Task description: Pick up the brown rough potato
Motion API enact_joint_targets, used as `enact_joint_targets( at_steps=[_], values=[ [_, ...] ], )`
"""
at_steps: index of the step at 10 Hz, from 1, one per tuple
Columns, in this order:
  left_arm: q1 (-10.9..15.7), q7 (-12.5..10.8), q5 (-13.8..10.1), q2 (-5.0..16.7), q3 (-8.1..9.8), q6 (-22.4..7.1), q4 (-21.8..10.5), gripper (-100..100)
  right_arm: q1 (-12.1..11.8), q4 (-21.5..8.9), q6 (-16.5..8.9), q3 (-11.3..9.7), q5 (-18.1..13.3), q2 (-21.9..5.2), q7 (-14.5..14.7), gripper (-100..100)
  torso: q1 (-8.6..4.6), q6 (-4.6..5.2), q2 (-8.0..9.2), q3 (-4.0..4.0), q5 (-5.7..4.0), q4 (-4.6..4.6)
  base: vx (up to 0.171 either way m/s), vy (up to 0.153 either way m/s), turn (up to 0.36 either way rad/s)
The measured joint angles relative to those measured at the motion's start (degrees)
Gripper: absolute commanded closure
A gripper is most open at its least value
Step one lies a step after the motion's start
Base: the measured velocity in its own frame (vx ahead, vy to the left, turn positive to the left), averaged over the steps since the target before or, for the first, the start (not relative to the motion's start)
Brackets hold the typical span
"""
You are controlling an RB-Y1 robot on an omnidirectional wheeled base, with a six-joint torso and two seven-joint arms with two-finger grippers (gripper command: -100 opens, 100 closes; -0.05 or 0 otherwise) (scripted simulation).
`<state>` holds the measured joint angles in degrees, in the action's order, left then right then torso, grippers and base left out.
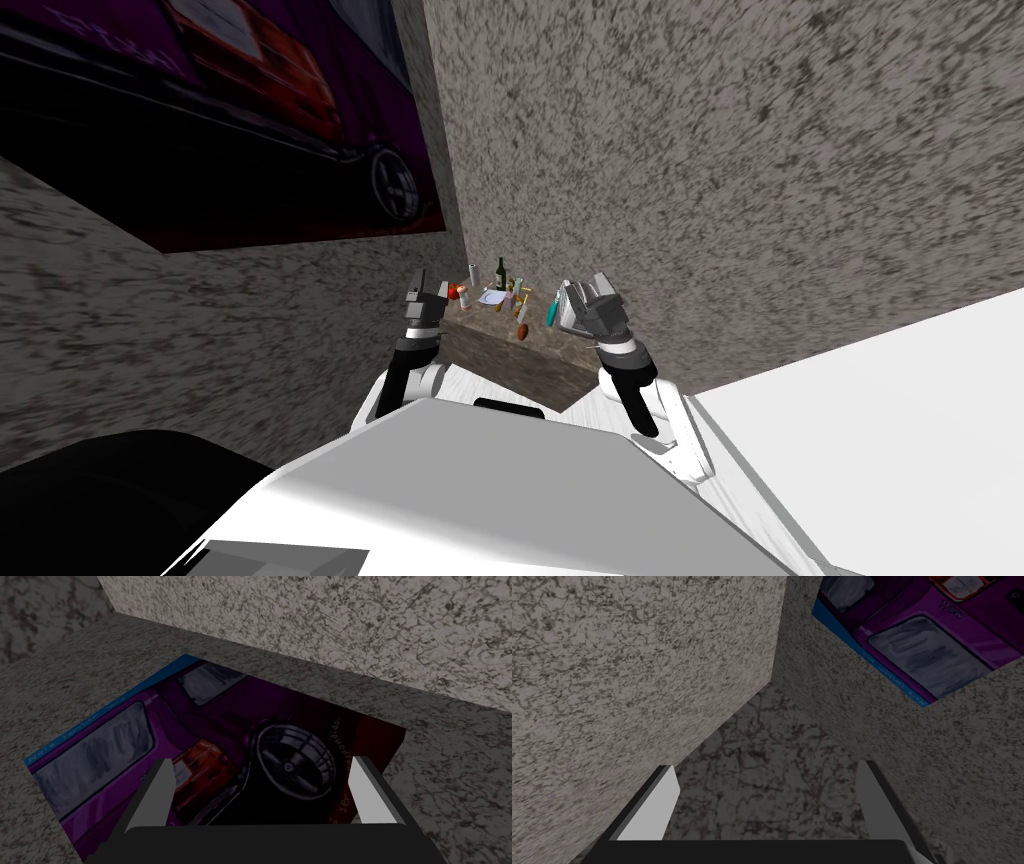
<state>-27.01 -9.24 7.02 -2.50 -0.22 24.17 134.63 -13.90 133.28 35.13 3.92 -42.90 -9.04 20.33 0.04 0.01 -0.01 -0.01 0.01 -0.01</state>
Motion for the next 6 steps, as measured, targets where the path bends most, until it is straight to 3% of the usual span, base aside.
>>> enact_joint_targets(
  at_steps=[6],
  values=[
    [0.0, 0.0, 0.0, 0.0, 0.0, 0.0, 0.0, 0, 3.0, 0.0, 3.9, 2.2, -10.1, -0.7, 4.9, -100, 0.0, 0.0, -0.01, -0.01, 0.0, 0.0, 0.007, 0.015, 0.018]
  ],
)
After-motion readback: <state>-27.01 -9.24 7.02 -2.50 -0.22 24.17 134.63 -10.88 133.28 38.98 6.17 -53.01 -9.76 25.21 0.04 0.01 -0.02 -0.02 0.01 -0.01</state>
